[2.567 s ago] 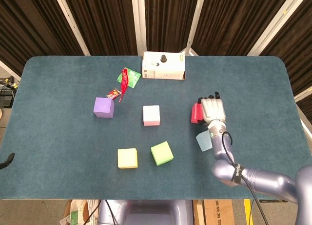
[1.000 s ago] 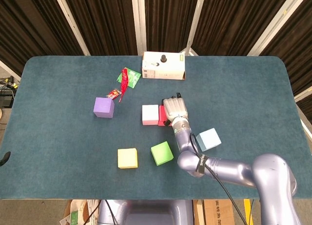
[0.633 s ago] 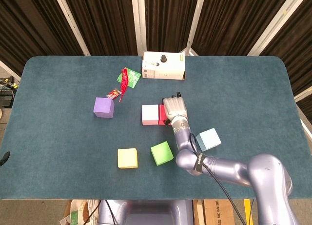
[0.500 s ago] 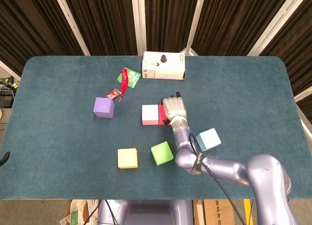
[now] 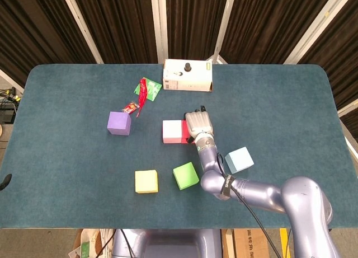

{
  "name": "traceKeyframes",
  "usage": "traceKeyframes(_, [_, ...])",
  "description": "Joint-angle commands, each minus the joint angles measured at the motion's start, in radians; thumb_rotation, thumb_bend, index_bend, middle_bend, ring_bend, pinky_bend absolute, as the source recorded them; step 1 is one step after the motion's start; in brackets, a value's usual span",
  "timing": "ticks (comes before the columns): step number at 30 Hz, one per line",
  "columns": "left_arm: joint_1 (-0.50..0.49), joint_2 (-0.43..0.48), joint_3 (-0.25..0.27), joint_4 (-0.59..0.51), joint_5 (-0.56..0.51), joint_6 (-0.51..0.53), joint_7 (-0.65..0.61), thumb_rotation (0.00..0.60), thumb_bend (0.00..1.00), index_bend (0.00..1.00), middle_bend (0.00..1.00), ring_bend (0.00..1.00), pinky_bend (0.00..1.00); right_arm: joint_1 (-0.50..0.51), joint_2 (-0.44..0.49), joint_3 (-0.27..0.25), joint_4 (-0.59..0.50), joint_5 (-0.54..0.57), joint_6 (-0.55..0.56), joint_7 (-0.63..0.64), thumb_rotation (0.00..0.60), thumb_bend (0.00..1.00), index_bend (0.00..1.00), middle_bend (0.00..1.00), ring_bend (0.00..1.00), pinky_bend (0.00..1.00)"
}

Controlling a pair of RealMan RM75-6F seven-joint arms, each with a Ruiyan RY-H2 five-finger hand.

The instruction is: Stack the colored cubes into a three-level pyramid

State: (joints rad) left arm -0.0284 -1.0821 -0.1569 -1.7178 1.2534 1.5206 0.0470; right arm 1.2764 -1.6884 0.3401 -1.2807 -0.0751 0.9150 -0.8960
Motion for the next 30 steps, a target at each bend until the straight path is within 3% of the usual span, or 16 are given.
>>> traceKeyframes(1, [0.000,0.001,0.001,-0.001,0.001,-0.001,-0.002,0.600,0.31,0.03,0.00,0.00,0.00,0.002,-0.001,0.001,0.003,-0.002,0.003,0.000,0.600,0.24,0.37,0.35,0.18,0.00])
traceKeyframes(10, [0.001,0.001,0.000,-0.001,0.000,0.000,-0.002,0.600,0.31,0.03,0.00,0.00,0.00,0.007,0.003,-0.002,-0.005,0.016,0.005,-0.013,0.600,0.24,0.29,0.23,0.10,0.00])
traceKeyframes(23, [0.002,0.003,-0.001,-0.003,-0.004,-0.001,-0.003,0.600,0.31,0.03,0.00,0.00,0.00,0.022,0.004,0.002,-0.009,0.051,0.023,-0.042,0.600,0.24,0.24,0.18,0.07,0.00])
traceKeyframes(30, [0.002,0.004,-0.001,-0.006,-0.007,-0.002,-0.001,0.600,0.31,0.03,0.00,0.00,0.00,0.023,0.005,0.003,-0.016,0.064,0.029,-0.051,0.600,0.24,0.13,0.15,0.05,0.00])
